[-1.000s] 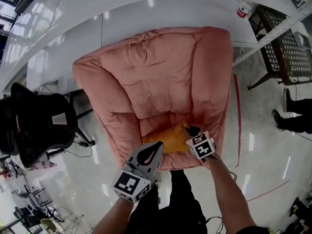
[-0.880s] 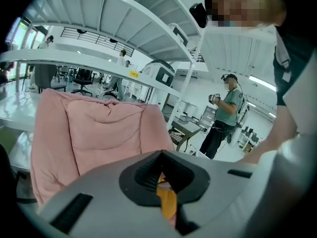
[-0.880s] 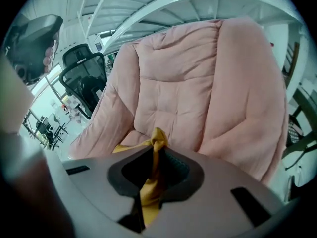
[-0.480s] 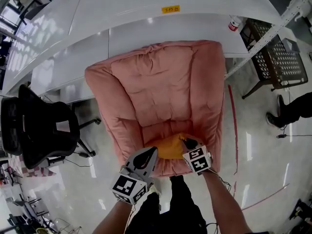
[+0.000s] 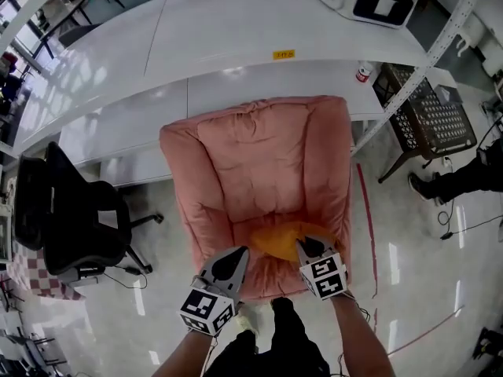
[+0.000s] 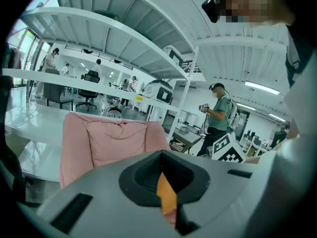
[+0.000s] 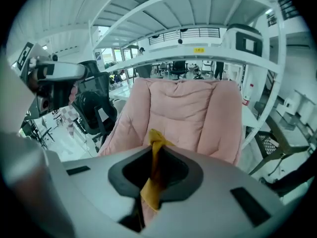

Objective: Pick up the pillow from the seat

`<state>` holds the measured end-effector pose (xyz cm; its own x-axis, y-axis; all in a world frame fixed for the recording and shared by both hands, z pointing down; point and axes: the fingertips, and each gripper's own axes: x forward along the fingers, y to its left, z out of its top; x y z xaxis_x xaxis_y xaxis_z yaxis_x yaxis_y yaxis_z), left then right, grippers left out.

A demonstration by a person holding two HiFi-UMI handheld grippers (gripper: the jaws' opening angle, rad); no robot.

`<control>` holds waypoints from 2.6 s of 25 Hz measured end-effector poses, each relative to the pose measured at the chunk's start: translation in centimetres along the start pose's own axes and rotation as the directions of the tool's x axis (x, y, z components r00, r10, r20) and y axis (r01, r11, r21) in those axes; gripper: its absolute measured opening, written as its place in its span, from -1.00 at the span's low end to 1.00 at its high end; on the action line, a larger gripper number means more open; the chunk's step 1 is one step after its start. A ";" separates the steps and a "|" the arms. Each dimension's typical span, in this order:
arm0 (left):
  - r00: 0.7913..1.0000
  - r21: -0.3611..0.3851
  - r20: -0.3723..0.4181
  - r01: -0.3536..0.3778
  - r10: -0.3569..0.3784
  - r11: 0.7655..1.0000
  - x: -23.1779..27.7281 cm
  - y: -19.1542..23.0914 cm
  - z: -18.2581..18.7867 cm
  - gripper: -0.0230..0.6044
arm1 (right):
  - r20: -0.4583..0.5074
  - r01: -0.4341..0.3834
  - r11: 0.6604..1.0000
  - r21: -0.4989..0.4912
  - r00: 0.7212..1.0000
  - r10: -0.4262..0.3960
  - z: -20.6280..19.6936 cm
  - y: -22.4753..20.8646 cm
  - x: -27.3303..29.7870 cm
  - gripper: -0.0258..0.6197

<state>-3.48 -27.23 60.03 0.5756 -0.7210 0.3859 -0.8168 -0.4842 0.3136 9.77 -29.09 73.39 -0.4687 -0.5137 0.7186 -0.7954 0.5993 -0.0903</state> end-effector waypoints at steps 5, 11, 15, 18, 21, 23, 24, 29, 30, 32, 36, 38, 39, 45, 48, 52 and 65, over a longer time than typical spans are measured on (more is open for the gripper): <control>0.999 -0.007 0.013 -0.029 0.029 1.000 -3.8 -0.3 2.0 -0.91 | 0.041 0.044 0.998 0.049 0.998 -0.046 3.1 1.1 -5.5 -0.83; 0.997 -0.006 0.053 -0.047 0.047 0.999 -7.7 -0.1 5.1 -0.91 | 0.133 0.081 0.993 0.084 0.987 -0.091 7.6 2.2 -11.3 -0.83; 0.994 -0.001 0.089 -0.059 0.059 0.998 -10.1 -0.3 7.3 -0.91 | 0.191 0.110 0.991 0.075 0.974 -0.122 10.3 3.2 -14.8 -0.83; 0.991 0.001 0.111 -0.070 0.070 0.998 -12.1 -0.5 8.7 -0.91 | 0.222 0.125 0.990 0.065 0.965 -0.136 11.9 4.4 -17.3 -0.83; 0.987 0.004 0.135 -0.093 0.092 0.996 -13.7 -0.2 10.7 -0.91 | 0.262 0.138 0.989 0.054 0.954 -0.147 14.0 5.2 -19.6 -0.83; 0.983 0.009 0.154 -0.097 0.094 0.995 -14.7 -0.2 12.1 -0.91 | 0.292 0.151 0.987 0.051 0.943 -0.159 15.4 5.6 -21.1 -0.83; 0.982 0.010 0.161 -0.097 0.094 0.995 -15.3 -0.2 12.7 -0.91 | 0.305 0.157 0.986 0.051 0.938 -0.165 15.9 5.8 -21.8 -0.83; 0.975 0.026 0.199 -0.102 0.095 0.994 -18.5 -1.4 15.3 -0.91 | 0.349 0.173 0.984 0.039 0.921 -0.176 17.8 7.7 -25.4 -0.83; 0.974 0.033 0.208 -0.101 0.092 0.994 -19.0 -1.7 15.8 -0.91 | 0.358 0.176 0.984 0.036 0.917 -0.177 18.1 8.0 -26.0 -0.83; 0.971 0.051 0.226 -0.092 0.079 0.994 -19.7 -2.4 16.8 -0.91 | 0.378 0.182 0.983 0.033 0.908 -0.181 18.8 8.5 -27.2 -0.83; 0.964 0.068 0.256 -0.090 0.069 0.994 -21.4 -3.4 18.7 -0.91 | 0.412 0.191 0.981 0.031 0.892 -0.187 20.2 9.0 -29.7 -0.83; 0.959 0.068 0.275 -0.098 0.075 0.993 -22.3 -3.5 19.6 -0.91 | 0.427 0.195 0.980 0.034 0.884 -0.191 20.7 9.3 -30.9 -0.83; 0.956 0.070 0.284 -0.101 0.077 0.992 -22.8 -3.6 20.0 -0.91 | 0.436 0.198 0.980 0.036 0.879 -0.194 20.9 9.4 -31.4 -0.83; 0.942 0.082 0.325 -0.114 0.082 0.990 -24.7 -3.9 21.3 -0.91 | 0.465 0.211 0.977 0.031 0.862 -0.201 21.4 10.1 -32.8 -0.83; 0.942 0.091 0.328 -0.111 0.076 0.990 -25.1 -4.3 21.2 -0.91 | 0.468 0.214 0.977 0.024 0.861 -0.200 21.2 10.6 -33.2 -0.83; 0.942 0.097 0.326 -0.115 0.078 0.989 -25.4 -4.5 21.0 -0.91 | 0.473 0.216 0.976 0.032 0.857 -0.205 20.9 10.9 -33.5 -0.83; 0.930 0.113 0.358 -0.133 0.085 0.985 -26.9 -4.7 22.3 -0.91 | 0.494 0.230 0.972 0.036 0.842 -0.218 21.2 11.4 -34.9 -0.83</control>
<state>-15.95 -16.61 28.81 0.4520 -0.8889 0.0745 -0.8854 -0.4369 0.1589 8.95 -17.32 32.64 -0.4111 -0.8662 0.2841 -0.8953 0.4423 0.0527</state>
